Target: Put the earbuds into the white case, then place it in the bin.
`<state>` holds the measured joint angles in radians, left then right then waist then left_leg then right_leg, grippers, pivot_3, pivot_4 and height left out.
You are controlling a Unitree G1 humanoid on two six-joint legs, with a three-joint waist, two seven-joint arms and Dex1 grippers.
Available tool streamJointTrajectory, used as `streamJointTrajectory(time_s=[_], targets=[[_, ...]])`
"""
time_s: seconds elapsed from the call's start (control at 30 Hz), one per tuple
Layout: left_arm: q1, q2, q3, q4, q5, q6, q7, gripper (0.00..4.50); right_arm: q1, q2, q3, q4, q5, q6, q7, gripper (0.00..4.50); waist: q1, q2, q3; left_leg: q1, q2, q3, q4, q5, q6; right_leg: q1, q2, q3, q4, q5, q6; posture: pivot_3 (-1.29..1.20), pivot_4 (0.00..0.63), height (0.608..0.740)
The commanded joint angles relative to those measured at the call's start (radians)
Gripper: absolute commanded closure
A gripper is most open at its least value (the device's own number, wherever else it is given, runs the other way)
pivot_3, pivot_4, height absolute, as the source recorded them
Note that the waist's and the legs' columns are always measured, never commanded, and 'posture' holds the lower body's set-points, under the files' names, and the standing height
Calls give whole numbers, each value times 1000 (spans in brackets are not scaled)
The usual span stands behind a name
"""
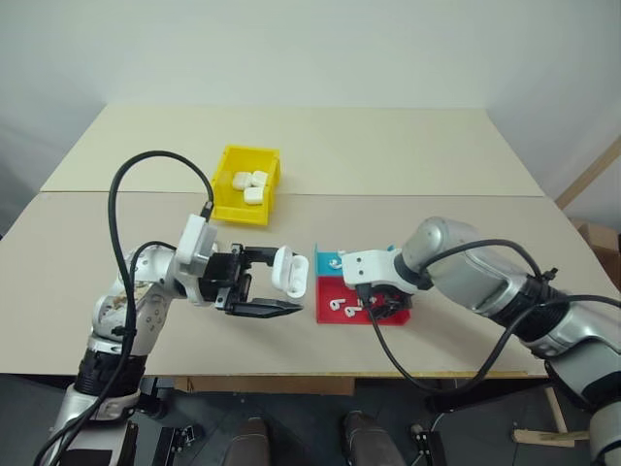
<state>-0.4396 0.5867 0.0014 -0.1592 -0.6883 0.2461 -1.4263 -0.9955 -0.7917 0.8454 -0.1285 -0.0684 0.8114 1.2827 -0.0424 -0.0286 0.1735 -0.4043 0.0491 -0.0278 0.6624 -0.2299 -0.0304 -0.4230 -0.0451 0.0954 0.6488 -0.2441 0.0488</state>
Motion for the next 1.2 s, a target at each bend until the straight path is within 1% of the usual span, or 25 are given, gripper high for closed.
streamJointTrajectory(time_s=[0.03,0.13,0.17,0.2,0.33,0.43,0.57,0.67,0.73,0.77,0.8,0.87,0.93,0.97,1.07,1.2], targets=[[6,12,21,-41,-11,2,12,1686,3,3,-27,-1,-24,-31,23,1258,0,0,0,0,0,0,0,0,0,0,0,0,0,0,0,0,150,740],[15,17,23,-54,-14,5,20,1686,16,4,-29,3,-38,-47,26,1880,0,0,0,0,0,0,0,0,0,0,0,0,0,0,0,0,150,740],[19,19,24,-59,-14,5,23,1686,20,4,-29,5,-43,-51,30,2263,0,0,0,0,0,0,0,0,0,0,0,0,0,0,0,0,150,740],[23,20,25,-62,-12,3,27,1686,24,5,-31,6,-49,-54,33,2519,0,0,0,0,0,0,0,0,0,0,0,0,0,0,0,0,150,740],[32,27,29,-68,-12,1,32,1686,36,9,-37,8,-67,-62,39,3792,0,0,0,1,0,0,0,0,0,1,0,0,0,0,0,0,150,740],[38,34,33,-66,-14,-1,27,1686,45,13,-61,-3,-66,-43,36,3831,0,0,0,1,0,0,0,0,0,1,0,0,0,0,0,0,150,740],[37,55,37,-47,-21,7,1,1686,58,4,-205,-56,14,64,32,3831,0,0,0,0,0,0,0,0,0,0,0,0,0,0,0,0,150,740],[24,63,41,-27,-28,10,-16,1686,93,-26,-394,-130,135,178,37,3831,2,0,0,0,0,0,0,0,0,0,0,0,0,0,0,0,150,740],[4,59,44,-20,-39,28,-17,1686,145,-17,-596,-187,245,239,16,3831,8,0,0,-1,0,-1,0,0,0,0,0,-1,-1,0,0,0,150,740],[-2,58,45,-17,-44,32,-20,1686,168,-2,-678,-212,291,255,-1,3831,10,0,0,-1,0,-1,0,0,0,1,0,-2,-1,0,0,0,150,740],[-13,55,45,-8,-46,35,-20,1686,190,27,-767,-238,336,267,-28,3831,11,0,0,-1,0,-2,0,0,0,1,0,-2,-1,0,0,0,150,740],[-54,39,46,12,-68,60,-6,1686,224,127,-944,-291,423,286,-113,3831,12,0,0,0,0,-2,0,0,0,2,0,-2,-1,0,0,0,150,740],[-94,24,46,30,-78,81,7,1686,244,209,-1054,-339,488,293,-189,3831,10,0,0,0,0,-2,0,0,0,2,1,-1,0,0,0,0,150,740],[-109,12,41,43,-77,79,3,1686,237,275,-1104,-379,533,309,-245,3831,9,0,0,0,0,-2,0,0,0,2,1,-1,0,0,0,0,150,740],[-133,-13,28,64,-72,73,-8,1686,211,403,-1169,-463,645,363,-372,3831,-1,0,0,1,0,-2,0,0,0,1,1,-1,1,0,0,0,150,740],[-154,-33,18,84,-62,69,-20,1686,200,479,-1145,-525,742,406,-488,3831,-3,1,0,0,0,-2,-1,0,0,0,1,-2,1,0,0,0,150,740]])
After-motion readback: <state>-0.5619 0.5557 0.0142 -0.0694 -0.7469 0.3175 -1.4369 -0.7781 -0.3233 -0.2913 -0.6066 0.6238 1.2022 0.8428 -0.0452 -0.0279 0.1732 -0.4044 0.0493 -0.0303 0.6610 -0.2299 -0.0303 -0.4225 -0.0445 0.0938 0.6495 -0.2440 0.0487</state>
